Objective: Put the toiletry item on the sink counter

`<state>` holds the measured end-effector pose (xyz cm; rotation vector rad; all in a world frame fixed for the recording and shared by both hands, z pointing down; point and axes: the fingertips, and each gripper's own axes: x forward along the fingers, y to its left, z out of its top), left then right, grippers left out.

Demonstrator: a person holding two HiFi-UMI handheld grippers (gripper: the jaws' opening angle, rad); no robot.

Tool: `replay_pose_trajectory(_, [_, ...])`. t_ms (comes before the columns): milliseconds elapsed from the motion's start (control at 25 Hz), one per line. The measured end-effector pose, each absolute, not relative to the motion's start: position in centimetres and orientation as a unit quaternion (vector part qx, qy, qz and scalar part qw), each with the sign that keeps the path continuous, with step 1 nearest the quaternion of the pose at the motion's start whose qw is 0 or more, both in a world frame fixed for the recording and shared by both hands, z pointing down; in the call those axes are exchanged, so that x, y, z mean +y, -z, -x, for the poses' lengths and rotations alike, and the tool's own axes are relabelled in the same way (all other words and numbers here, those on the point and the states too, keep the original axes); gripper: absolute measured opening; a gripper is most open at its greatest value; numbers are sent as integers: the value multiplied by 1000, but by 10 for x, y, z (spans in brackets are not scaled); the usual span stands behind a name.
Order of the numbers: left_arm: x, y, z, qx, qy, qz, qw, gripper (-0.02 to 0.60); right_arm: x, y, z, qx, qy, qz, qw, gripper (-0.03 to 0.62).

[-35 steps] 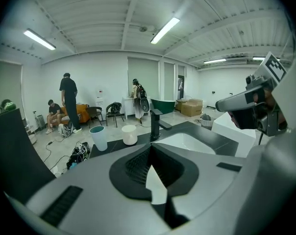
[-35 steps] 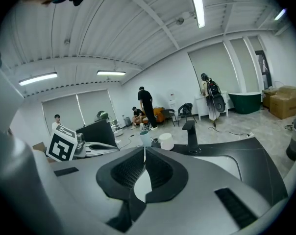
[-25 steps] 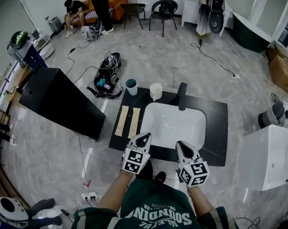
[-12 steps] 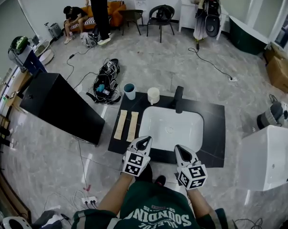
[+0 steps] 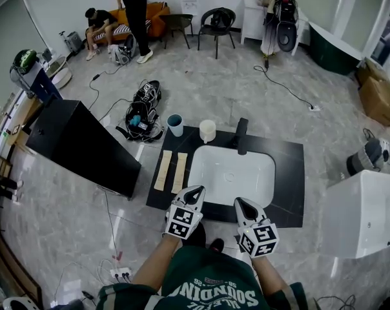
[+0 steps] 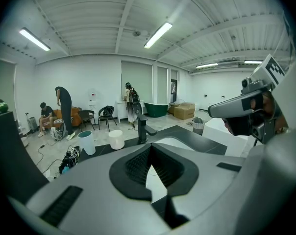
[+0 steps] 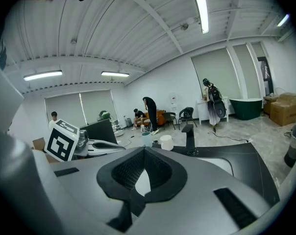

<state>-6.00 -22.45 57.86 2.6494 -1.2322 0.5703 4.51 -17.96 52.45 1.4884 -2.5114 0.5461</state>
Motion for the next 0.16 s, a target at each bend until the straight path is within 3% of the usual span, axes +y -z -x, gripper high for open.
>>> replay_pose_trajectory(160, [-230,-579,61,-413,-190,-887,83,11,-184,-525,-45,-842,-184,-500,86,41])
